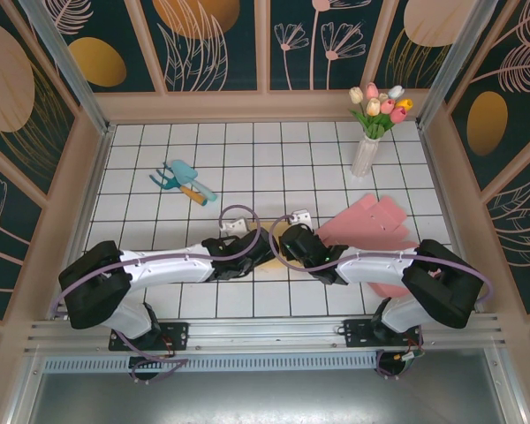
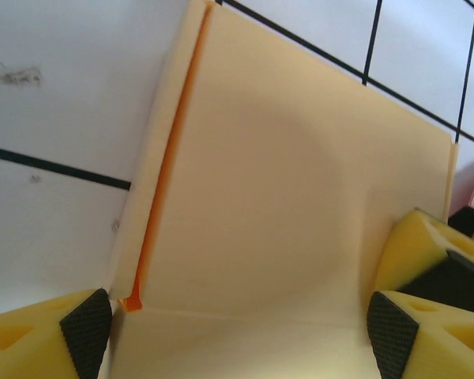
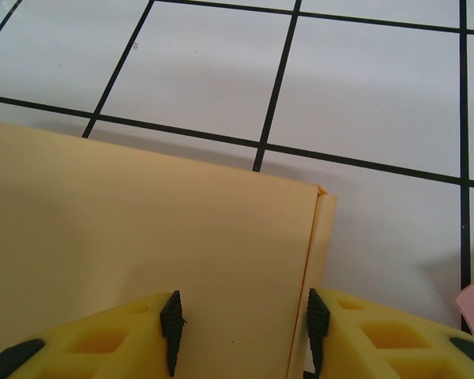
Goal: Fold the paper box
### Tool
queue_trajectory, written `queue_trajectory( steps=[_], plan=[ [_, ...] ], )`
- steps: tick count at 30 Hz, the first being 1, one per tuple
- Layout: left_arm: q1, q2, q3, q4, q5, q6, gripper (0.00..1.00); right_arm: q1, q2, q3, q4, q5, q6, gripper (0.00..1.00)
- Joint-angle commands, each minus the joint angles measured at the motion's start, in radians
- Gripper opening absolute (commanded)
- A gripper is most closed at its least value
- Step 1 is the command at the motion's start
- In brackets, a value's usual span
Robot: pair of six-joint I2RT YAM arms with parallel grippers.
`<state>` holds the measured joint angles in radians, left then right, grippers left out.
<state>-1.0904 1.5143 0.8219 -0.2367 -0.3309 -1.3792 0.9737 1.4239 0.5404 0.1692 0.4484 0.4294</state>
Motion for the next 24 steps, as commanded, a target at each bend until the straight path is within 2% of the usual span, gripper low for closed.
queue_trajectory(
  steps=[1,13,24],
  plan=[
    [-0.024,0.024,0.041,-0.042,-0.003,-0.034,0.86,0.0,0.023,-0.013,-0.026,-0.021,0.023,0.49],
    [-0.025,0.05,0.027,-0.012,-0.019,-0.063,0.83,0.001,0.018,-0.026,-0.021,-0.025,0.03,0.49],
    [-0.025,-0.003,0.001,0.036,0.045,-0.096,0.82,0.004,0.072,-0.02,0.012,-0.035,0.035,0.49]
  ],
)
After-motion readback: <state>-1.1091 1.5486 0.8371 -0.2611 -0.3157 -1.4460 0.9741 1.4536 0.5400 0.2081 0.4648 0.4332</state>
